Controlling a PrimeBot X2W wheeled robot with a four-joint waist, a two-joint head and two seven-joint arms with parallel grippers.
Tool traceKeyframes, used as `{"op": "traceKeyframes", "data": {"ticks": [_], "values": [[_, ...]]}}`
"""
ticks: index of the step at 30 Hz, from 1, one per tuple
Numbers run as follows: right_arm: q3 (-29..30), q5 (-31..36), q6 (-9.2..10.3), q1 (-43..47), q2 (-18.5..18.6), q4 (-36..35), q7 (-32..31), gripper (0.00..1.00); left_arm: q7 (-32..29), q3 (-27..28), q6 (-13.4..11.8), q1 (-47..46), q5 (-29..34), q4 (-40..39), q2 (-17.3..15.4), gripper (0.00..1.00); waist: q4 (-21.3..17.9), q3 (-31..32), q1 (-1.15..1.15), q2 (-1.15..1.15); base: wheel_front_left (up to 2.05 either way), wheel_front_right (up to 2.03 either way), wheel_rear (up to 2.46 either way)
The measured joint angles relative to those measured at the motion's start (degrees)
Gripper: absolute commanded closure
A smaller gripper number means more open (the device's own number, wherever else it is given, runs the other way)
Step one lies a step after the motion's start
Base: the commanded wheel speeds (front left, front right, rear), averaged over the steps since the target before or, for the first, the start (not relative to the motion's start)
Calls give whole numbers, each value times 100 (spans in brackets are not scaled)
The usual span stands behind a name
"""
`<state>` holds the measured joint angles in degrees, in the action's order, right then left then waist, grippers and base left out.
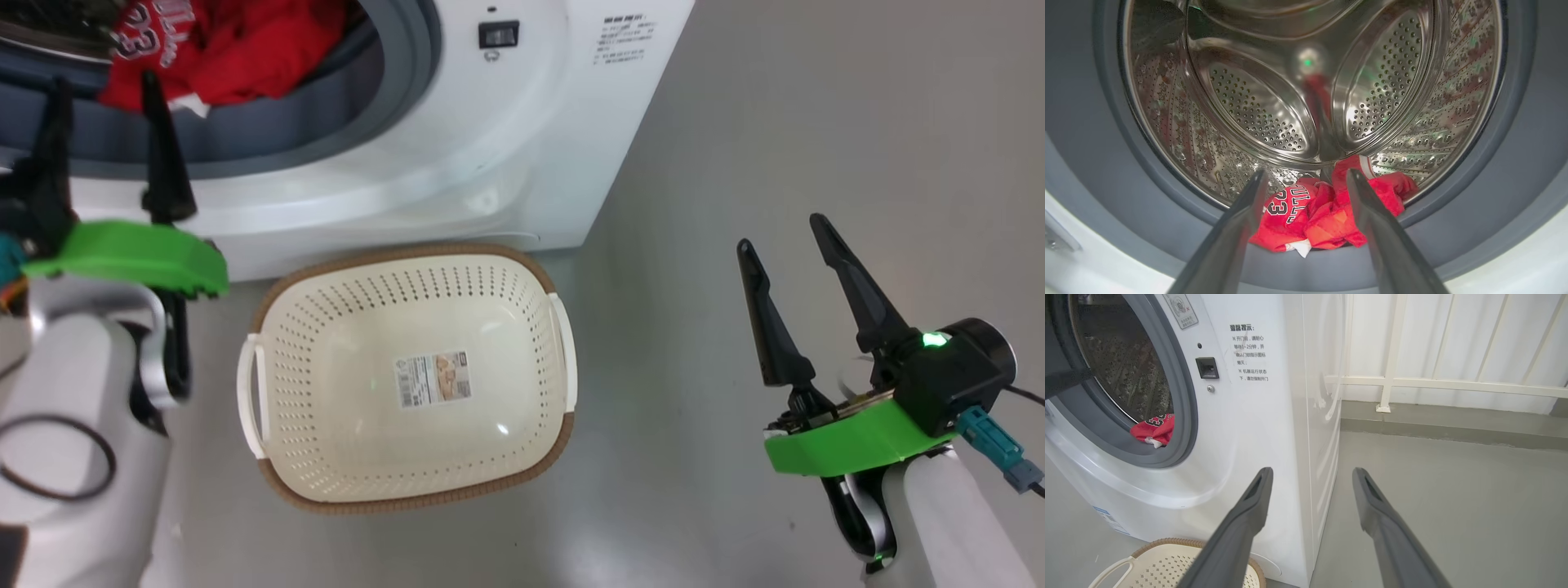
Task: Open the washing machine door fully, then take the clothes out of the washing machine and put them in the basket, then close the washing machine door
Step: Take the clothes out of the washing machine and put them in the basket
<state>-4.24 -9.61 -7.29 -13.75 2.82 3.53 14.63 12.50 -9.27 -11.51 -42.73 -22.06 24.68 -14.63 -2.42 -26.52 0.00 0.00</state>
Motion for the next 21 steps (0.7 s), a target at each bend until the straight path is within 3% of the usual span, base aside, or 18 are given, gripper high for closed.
{"op": "traceKeyframes", "data": {"ticks": [8, 21], "values": [[-41, -1, 0, -204, 3, -16, 1, 0, -394, -75, 99, -976, 140, 936, -252, 0, -90, -384, 0, 0, 0, 0, 0], [-158, -77, 0, -309, 5, 43, 1, 0, -1073, -276, 396, -2095, 142, 2781, -353, 0, -341, -596, 0, 0, 0, 0, 0]]}}
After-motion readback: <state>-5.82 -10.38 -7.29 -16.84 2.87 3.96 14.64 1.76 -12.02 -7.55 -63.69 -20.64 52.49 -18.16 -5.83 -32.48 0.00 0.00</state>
